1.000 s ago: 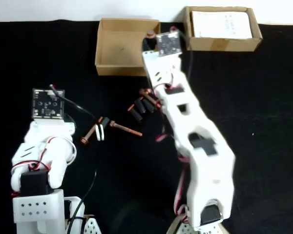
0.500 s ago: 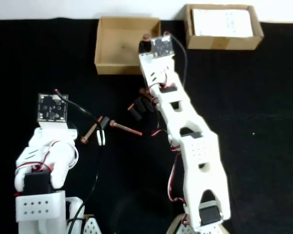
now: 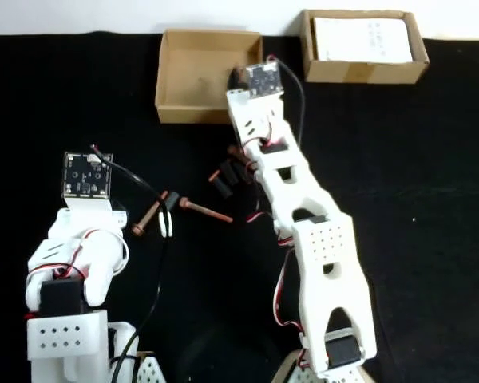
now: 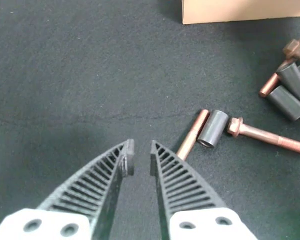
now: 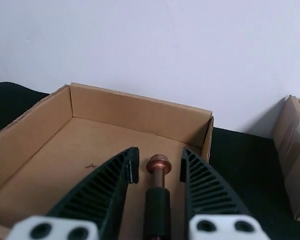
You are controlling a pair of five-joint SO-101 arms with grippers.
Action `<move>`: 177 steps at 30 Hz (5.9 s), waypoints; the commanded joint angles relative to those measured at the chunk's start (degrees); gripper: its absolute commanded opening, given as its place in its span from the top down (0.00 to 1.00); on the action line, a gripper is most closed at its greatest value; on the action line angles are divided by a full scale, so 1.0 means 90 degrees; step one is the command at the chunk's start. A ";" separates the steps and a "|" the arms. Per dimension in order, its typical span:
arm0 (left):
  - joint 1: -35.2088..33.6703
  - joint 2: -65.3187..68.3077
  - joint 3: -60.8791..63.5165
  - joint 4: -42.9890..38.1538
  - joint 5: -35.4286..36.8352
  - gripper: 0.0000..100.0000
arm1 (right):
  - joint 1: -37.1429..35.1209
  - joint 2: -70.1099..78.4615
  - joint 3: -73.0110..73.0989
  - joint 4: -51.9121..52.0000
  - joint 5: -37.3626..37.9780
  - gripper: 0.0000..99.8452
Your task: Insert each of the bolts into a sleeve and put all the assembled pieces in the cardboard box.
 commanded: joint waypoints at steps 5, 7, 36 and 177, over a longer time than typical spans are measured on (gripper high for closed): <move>-0.0151 -0.0073 -0.0073 -0.0068 0.0010 0.91 | 0.0034 -0.0669 -0.0249 0.0532 0.0059 0.87; -0.0405 -0.0063 -0.0083 -0.0068 0.0068 0.89 | 0.0054 -0.1294 -0.0073 0.1451 0.0049 0.87; -0.1773 0.5875 -0.1206 -0.1358 0.0244 0.88 | -0.1382 -0.2535 -0.0816 1.1082 0.1289 0.87; 0.2300 1.3045 -1.0496 0.3116 0.4640 0.99 | 0.1255 -0.5504 0.0044 1.1238 0.1250 0.99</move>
